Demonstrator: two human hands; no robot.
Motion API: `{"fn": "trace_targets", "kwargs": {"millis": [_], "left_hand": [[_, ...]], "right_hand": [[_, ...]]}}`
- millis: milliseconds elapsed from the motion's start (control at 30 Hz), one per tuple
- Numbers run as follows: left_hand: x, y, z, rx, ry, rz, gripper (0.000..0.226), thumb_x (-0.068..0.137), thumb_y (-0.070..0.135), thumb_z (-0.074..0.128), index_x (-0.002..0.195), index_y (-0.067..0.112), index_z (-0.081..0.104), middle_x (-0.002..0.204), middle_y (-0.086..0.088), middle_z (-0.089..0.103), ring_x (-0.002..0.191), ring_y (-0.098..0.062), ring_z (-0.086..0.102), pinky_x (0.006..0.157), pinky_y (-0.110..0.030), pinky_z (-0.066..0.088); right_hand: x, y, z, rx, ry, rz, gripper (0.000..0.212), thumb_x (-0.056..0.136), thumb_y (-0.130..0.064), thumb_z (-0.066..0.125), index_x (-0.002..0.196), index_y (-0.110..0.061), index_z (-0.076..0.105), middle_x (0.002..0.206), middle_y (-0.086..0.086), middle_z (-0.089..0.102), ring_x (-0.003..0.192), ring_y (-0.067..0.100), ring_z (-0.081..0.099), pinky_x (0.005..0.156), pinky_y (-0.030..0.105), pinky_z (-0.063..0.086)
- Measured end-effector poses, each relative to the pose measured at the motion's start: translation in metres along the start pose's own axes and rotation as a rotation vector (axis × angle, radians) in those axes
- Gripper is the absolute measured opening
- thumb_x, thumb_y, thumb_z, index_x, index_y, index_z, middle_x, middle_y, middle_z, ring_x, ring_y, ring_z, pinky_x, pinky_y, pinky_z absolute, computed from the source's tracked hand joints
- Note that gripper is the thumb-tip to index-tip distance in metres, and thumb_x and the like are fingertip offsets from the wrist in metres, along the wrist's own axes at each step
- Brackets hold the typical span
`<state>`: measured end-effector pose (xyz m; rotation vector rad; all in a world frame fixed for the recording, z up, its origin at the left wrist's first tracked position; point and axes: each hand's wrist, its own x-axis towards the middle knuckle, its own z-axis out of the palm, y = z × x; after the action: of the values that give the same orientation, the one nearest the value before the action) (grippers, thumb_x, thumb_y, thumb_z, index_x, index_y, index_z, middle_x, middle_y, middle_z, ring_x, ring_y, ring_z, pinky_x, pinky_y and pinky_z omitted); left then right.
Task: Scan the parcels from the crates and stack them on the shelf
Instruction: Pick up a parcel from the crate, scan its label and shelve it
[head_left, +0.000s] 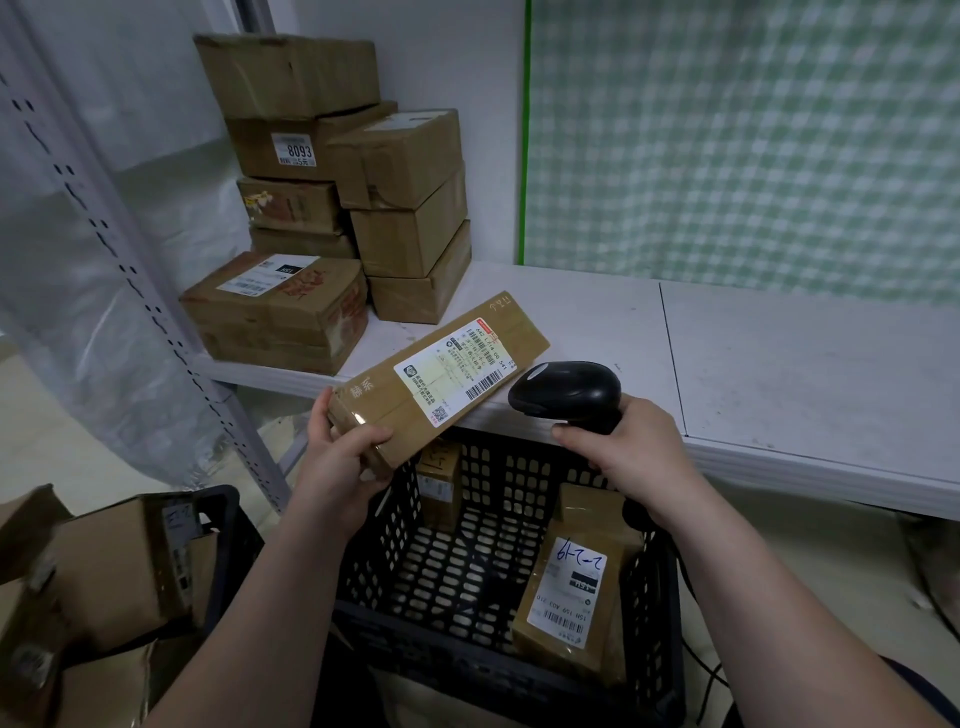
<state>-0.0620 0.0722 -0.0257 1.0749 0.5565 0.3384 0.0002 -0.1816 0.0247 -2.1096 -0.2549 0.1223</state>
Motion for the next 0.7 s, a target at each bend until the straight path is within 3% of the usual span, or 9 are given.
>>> {"fn": "trace_targets", "kwargs": {"millis": [200,400,500,633,700], "left_hand": [[-0.001,0.0,0.0,-0.014,0.01,-0.012,0.076,0.082,-0.005,0.059,0.14,0.039,0.037,0.135,-0.005,0.051,0.108,-0.032,0.056,0.069,-0.041,0.048],[-0.001,0.016,0.011,-0.07,0.022,-0.016,0.065,0.087,0.001,0.059,0.14,0.031,0.038,0.122,-0.005,0.057,0.101,-0.03,0.061,0.07,-0.045,0.054],[0.005,0.041,0.024,-0.099,0.017,0.016,0.063,0.087,0.008,0.063,0.142,0.027,0.036,0.115,-0.007,0.062,0.091,-0.026,0.065,0.062,-0.04,0.057],[0.014,0.089,0.052,-0.134,0.024,0.098,0.071,0.085,0.014,0.068,0.144,0.029,0.032,0.109,-0.007,0.064,0.096,-0.025,0.068,0.081,-0.044,0.057],[0.021,0.116,0.067,-0.179,0.011,0.122,0.067,0.084,0.016,0.07,0.14,0.027,0.037,0.112,-0.008,0.066,0.095,-0.025,0.07,0.08,-0.045,0.058]], "right_hand": [[0.001,0.0,0.002,-0.021,-0.011,-0.002,0.02,0.078,-0.029,0.077,0.093,-0.025,0.066,0.079,-0.011,0.062,0.077,0.006,0.057,0.06,0.016,0.04],[0.008,-0.005,0.003,0.053,-0.014,-0.006,0.022,0.078,-0.032,0.076,0.095,-0.025,0.064,0.075,-0.008,0.061,0.08,0.016,0.061,0.067,0.026,0.043],[0.019,-0.018,0.001,0.068,-0.004,-0.032,0.02,0.078,-0.03,0.075,0.094,-0.026,0.064,0.084,-0.006,0.065,0.086,0.019,0.065,0.077,0.034,0.052],[0.039,-0.042,-0.004,0.093,0.029,-0.059,0.018,0.077,-0.024,0.073,0.092,-0.022,0.064,0.087,-0.003,0.067,0.086,0.022,0.066,0.076,0.035,0.052],[0.051,-0.055,-0.007,0.092,0.034,-0.08,0.017,0.077,-0.022,0.072,0.091,-0.021,0.064,0.087,-0.002,0.067,0.086,0.023,0.066,0.077,0.037,0.052]]}}
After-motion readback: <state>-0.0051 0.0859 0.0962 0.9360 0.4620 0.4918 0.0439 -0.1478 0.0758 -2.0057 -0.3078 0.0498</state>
